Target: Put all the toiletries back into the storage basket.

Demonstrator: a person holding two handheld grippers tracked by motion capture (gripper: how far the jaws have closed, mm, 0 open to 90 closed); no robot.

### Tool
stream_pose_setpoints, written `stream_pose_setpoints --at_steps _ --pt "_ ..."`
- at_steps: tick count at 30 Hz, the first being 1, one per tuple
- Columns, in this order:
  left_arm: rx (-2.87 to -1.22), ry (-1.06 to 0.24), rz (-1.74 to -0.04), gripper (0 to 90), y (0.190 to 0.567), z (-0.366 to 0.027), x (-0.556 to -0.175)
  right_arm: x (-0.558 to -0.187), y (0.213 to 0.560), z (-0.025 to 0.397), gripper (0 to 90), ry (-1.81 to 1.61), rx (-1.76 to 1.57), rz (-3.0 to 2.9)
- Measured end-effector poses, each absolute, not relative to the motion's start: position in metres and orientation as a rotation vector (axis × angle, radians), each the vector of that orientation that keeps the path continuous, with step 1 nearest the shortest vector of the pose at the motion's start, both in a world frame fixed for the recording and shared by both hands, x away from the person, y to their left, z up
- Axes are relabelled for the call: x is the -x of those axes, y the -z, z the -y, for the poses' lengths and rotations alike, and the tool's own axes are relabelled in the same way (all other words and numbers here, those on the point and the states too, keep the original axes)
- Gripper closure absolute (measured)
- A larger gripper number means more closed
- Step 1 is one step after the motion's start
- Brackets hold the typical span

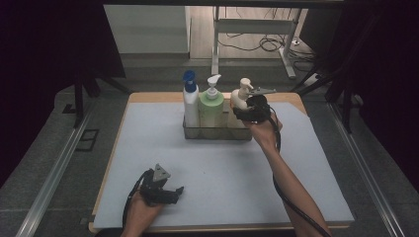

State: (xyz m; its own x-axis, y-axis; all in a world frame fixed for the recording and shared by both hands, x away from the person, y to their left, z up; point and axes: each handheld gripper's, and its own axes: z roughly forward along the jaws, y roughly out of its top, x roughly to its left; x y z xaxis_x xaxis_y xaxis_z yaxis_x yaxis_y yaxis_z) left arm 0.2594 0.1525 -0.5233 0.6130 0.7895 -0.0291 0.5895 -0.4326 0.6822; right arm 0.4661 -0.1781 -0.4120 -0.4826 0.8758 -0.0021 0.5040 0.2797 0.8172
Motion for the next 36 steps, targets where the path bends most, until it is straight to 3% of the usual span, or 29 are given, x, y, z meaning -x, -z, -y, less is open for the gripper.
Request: stream_pose_setpoints --at_steps 18,31,36 --pt "-2.171 -0.388 -1.079 12.3 0.523 -0.152 -0.259 -0.452 0.409 0.191 33.3 -1.092 -1.208 -2.135" --pt "-2.172 -0.388 -1.080 12.3 0.523 -0.152 -0.259 -0.432 0.412 0.209 38.5 -1.066 -1.174 -2.182" --pt "-2.172 -0.389 -1.080 12.3 0.523 -0.152 -0.259 -0.428 0.414 0.221 46.7 -1.050 -1.192 -2.190"
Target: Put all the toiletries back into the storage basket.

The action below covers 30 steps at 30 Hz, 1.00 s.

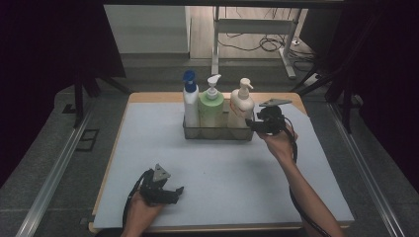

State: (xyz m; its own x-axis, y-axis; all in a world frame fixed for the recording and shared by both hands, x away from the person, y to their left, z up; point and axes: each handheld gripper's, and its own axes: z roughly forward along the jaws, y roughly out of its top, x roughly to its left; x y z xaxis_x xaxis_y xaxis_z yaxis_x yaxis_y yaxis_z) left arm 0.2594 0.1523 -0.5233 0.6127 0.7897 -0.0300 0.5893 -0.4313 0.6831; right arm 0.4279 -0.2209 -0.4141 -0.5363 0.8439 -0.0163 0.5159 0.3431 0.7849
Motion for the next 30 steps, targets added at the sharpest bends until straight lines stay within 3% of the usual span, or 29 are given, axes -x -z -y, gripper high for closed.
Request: stream_pose_setpoints --at_steps 15,26,30 --pt "-2.171 -0.390 -1.080 12.3 0.523 -0.152 -0.259 -0.445 0.424 0.235 78.0 -1.040 -1.285 -2.162" --pt "-2.172 -0.389 -1.080 12.3 0.523 -0.152 -0.259 -0.459 0.433 0.234 81.4 -0.997 -1.241 -2.141" --pt "-2.172 -0.389 -1.080 12.3 0.523 -0.152 -0.259 -0.465 0.435 0.233 87.2 -1.048 -1.324 -2.123"
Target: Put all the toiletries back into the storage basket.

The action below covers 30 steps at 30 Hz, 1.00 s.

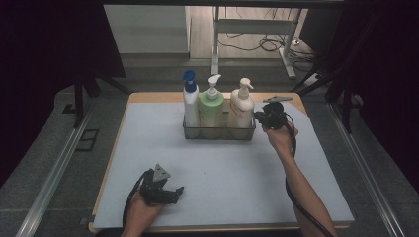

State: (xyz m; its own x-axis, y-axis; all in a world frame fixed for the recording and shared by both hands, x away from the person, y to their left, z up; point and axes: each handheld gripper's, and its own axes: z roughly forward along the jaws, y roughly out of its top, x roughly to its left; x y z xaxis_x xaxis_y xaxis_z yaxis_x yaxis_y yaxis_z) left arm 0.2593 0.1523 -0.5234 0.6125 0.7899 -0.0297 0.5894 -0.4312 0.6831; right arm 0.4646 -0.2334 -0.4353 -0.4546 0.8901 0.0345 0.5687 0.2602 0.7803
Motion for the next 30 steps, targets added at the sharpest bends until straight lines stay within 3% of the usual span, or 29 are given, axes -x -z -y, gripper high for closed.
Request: stream_pose_setpoints --at_steps 30 --pt "-2.172 -0.388 -1.080 12.3 0.523 -0.152 -0.259 -0.486 0.455 0.218 89.2 -1.062 -1.392 -2.199"
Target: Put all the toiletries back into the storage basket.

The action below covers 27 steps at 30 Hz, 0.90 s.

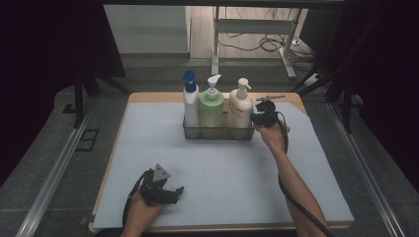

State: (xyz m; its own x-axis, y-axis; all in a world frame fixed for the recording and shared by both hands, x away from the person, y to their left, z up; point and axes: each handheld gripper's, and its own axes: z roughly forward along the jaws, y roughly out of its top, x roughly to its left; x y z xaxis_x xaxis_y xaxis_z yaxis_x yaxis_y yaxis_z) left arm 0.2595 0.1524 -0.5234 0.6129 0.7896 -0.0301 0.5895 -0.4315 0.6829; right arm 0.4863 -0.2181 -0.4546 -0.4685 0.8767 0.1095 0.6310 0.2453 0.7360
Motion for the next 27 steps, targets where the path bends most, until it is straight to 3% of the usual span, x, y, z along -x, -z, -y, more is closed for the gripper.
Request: stream_pose_setpoints --at_steps 27 --pt "-2.174 -0.389 -1.079 12.3 0.523 -0.153 -0.260 -0.480 0.455 0.190 88.7 -1.058 -1.313 -2.262"
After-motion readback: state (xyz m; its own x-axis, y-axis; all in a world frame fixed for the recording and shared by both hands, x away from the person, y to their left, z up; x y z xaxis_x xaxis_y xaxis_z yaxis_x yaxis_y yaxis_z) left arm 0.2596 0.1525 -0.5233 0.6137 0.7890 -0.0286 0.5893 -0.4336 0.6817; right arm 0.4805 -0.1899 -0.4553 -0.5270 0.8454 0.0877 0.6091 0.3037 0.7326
